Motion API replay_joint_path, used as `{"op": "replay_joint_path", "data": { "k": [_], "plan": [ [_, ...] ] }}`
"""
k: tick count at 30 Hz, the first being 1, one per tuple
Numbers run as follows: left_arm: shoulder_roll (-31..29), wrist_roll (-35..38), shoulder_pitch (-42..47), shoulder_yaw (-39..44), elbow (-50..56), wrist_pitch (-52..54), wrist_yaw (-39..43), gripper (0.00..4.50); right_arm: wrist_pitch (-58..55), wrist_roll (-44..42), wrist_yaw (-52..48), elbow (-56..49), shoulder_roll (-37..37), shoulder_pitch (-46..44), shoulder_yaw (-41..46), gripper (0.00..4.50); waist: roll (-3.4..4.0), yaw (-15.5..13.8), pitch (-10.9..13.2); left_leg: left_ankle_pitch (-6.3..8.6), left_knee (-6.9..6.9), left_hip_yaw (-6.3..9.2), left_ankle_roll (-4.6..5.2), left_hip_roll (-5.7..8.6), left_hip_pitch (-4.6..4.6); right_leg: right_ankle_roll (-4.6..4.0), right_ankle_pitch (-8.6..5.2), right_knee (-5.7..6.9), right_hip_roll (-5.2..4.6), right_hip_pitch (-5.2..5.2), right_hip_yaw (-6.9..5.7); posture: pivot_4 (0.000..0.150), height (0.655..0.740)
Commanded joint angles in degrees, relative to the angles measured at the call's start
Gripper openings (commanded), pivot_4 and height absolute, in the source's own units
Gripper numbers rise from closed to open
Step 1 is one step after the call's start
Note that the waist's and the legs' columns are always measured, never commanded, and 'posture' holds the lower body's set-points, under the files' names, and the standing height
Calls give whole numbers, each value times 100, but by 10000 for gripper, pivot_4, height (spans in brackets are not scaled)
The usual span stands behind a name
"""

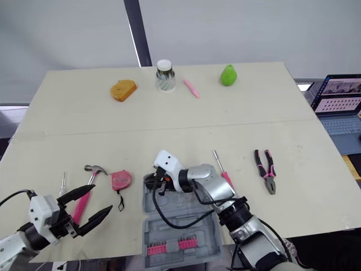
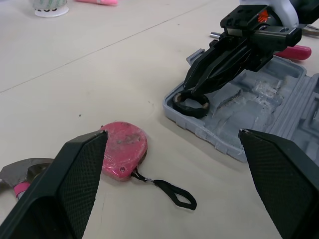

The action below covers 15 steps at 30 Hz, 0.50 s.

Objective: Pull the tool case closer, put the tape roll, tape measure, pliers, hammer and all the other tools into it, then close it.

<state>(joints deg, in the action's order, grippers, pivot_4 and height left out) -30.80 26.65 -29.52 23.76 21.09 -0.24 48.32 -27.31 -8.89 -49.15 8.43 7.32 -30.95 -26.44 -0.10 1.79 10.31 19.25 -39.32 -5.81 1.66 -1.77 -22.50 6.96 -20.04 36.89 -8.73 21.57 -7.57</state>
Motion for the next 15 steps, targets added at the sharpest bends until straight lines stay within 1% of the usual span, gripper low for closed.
{"op": "replay_joint_path", "data": {
  "k": [1, 15],
  "plan": [
    [-73, 16, 13, 32, 143, 22, -9, 45000, 294, 96, 83, 97, -113, 8, 5, 7474, 0, 0, 0, 0, 0, 0, 0, 0, 0, 0, 0, 0, 0, 0, 0, 1500, 6950],
    [-62, 56, 54, 8, 152, 54, 28, 45000, 599, 513, 87, 507, -195, -61, -141, 7474, 0, 1, 0, 0, 0, 0, 0, 0, 0, 0, 0, 0, 0, 0, 2, 1500, 6950]
  ]
}}
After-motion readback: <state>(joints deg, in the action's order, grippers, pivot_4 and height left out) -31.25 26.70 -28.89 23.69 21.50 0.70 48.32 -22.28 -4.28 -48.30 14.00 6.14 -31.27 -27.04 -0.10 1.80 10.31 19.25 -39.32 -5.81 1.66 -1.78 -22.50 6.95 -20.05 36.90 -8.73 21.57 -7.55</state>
